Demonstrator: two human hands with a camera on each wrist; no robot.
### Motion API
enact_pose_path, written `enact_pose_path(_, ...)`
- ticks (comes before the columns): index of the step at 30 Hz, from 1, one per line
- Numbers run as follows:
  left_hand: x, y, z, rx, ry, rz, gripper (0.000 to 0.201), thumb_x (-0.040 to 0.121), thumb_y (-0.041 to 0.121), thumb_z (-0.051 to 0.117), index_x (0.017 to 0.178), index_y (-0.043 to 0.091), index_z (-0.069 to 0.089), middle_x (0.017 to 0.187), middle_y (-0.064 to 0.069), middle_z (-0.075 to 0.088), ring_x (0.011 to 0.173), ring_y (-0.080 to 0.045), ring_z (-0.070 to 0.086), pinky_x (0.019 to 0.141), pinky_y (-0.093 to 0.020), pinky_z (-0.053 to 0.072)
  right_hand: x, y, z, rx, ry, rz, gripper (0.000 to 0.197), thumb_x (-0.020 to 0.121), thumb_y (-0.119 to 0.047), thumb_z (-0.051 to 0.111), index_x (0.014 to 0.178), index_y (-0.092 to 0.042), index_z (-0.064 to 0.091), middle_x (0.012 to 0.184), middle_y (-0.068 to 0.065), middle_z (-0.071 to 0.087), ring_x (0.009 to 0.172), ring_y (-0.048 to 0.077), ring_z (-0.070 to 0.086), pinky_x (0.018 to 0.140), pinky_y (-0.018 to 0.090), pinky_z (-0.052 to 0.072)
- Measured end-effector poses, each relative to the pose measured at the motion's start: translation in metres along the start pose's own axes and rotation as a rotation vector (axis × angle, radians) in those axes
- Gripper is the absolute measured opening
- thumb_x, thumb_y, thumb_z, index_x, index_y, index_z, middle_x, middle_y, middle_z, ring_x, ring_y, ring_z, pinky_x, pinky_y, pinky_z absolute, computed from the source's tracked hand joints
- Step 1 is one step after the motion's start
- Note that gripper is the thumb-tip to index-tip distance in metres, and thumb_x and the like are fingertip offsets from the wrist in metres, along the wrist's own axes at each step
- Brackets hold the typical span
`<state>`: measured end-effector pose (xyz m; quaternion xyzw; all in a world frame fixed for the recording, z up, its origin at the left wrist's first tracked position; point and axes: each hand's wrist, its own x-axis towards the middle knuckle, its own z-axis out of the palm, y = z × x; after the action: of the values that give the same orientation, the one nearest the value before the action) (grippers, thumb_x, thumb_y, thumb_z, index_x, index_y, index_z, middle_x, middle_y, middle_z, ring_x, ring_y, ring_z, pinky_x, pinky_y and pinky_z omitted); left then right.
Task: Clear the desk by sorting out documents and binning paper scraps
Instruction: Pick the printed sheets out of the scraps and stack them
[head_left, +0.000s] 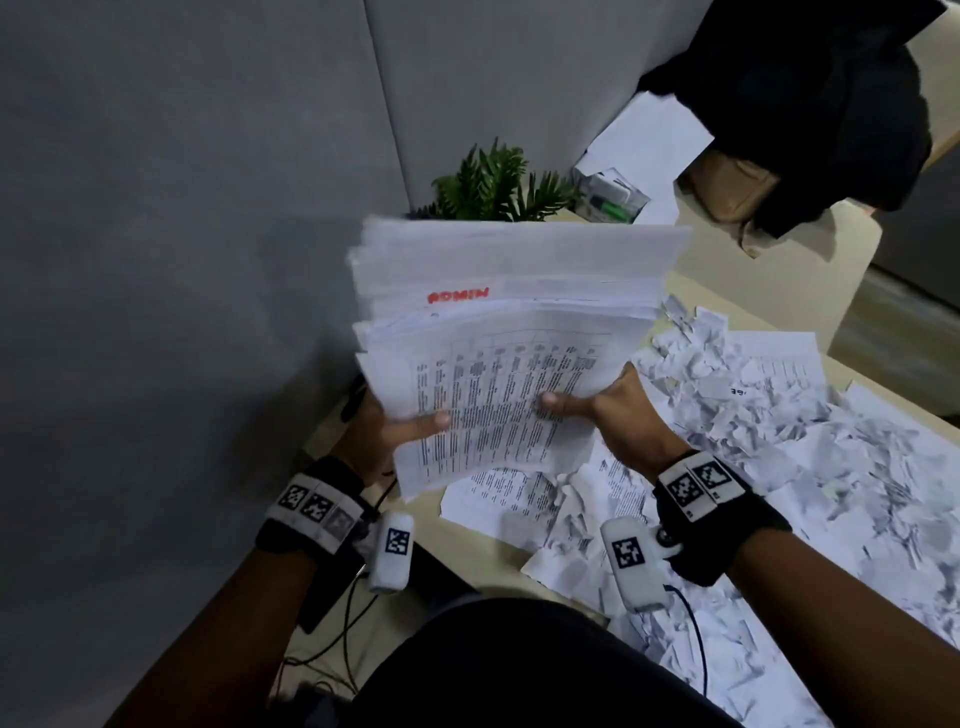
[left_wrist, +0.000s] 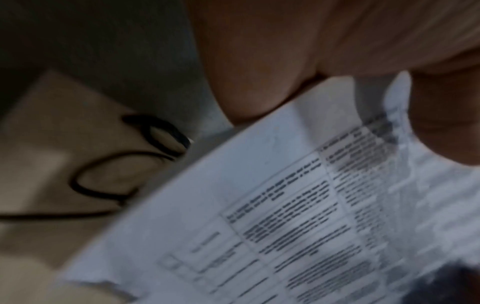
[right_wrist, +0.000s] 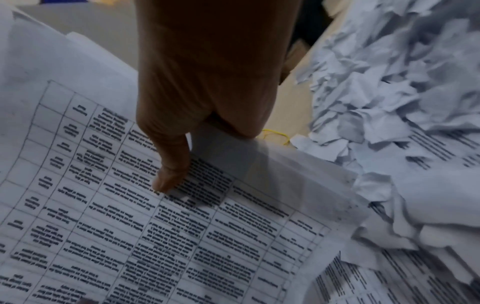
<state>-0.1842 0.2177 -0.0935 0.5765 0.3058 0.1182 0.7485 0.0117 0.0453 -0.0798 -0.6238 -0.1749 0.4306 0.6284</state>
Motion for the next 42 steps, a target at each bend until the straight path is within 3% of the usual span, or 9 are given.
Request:
enact_pose_path(5,-0.008,-0.006,0.001,0.156,0.267,-0.049,0.033,0.083,0.007,0.071,0.107,0.027,0.061,0.099,0.024,0.064,0.088,0.013,0.063,0.086,-0.012,0.051,0.013,-0.001,0.006,-0.156,-0.116,0.008,0.055,0.066,0.000,0.085,0.116,-0.006,0.063,0.111,0.009,0.072,0.102,0.025,0.069,0.084,0.040,0.058)
enact_pose_path(9,-0.013,0.006,-0.017,0.265,0.453,0.108,0.030,0.082,0.006,0.073,0.108,0.018,0.065,0.101,0.008,0.066,0.095,-0.011,0.064,0.079,-0.018,0.050,0.034,0.023,0.005,-0.813,-0.276,0.025,0.065,0.060,-0.029,0.092,0.116,-0.013,0.064,0.109,0.001,0.069,0.100,0.015,0.065,0.083,0.026,0.054)
enact_pose_path(11,-0.019,0.017,-0.025,0.337,0.491,0.182,0.030,0.082,0.004,0.073,0.112,0.004,0.066,0.101,0.000,0.064,0.086,-0.005,0.065,0.068,-0.009,0.050,0.041,0.044,0.003,-1.212,-0.430,0.017,0.061,0.063,-0.029,0.090,0.115,-0.012,0.063,0.114,0.005,0.065,0.107,0.023,0.060,0.083,0.030,0.048)
enact_pose_path(14,-0.028,0.030,-0.041,0.341,0.557,0.229,0.011,0.081,0.009,0.074,0.089,0.015,0.069,0.077,0.020,0.067,0.064,0.016,0.061,0.059,-0.004,0.047,0.037,0.080,0.014,-1.515,-0.722,-0.205,0.058,0.066,-0.017,0.086,0.120,-0.012,0.063,0.127,0.010,0.056,0.117,0.031,0.053,0.090,0.041,0.050)
enact_pose_path(19,-0.043,0.038,-0.053,0.335,0.607,0.308,0.036,0.082,0.001,0.072,0.071,0.031,0.056,0.054,0.036,0.057,0.058,0.019,0.057,0.057,-0.002,0.045,0.033,0.113,0.052,-1.729,-0.989,-0.482,0.105,0.036,-0.028,0.096,0.132,-0.011,0.059,0.128,0.010,0.063,0.108,0.031,0.062,0.087,0.036,0.052)
enact_pose_path(26,-0.047,0.027,-0.063,0.337,0.596,0.256,0.054,0.081,0.007,0.075,0.073,0.060,0.067,0.067,0.036,0.064,0.069,0.015,0.062,0.066,-0.012,0.053,0.040,0.120,0.064,-1.851,-0.965,-0.569,0.065,0.028,-0.011,0.090,0.092,-0.014,0.075,0.084,0.005,0.074,0.074,0.029,0.070,0.066,0.031,0.058)
enact_pose_path(31,-0.037,0.018,-0.062,0.380,0.618,0.242,0.018,0.081,0.012,0.076,0.094,0.023,0.070,0.068,0.026,0.066,0.071,0.015,0.062,0.067,-0.013,0.052,0.037,0.103,0.048,-1.844,-0.956,-0.795,0.020,0.062,-0.006,0.070,0.076,-0.021,0.069,0.073,-0.002,0.067,0.074,0.025,0.066,0.067,0.029,0.052)
enact_pose_path(35,-0.027,0.010,-0.056,0.405,0.618,0.202,0.022,0.078,0.017,0.079,0.096,0.008,0.071,0.078,0.013,0.065,0.069,0.018,0.061,0.068,-0.014,0.052,0.028,0.049,0.031,-1.596,-0.812,-0.941,0.017,0.077,-0.004,0.054,0.085,-0.014,0.065,0.076,0.004,0.067,0.068,0.024,0.063,0.065,0.030,0.050)
enact_pose_path(42,-0.016,-0.006,-0.021,0.335,0.477,0.084,0.028,0.079,0.010,0.078,0.105,0.010,0.069,0.086,0.011,0.070,0.073,0.013,0.064,0.071,-0.015,0.053,0.008,-0.054,-0.003,-1.198,-0.357,-0.669,0.019,0.087,-0.021,0.052,0.089,-0.013,0.070,0.083,0.001,0.072,0.073,0.021,0.067,0.061,0.034,0.052)
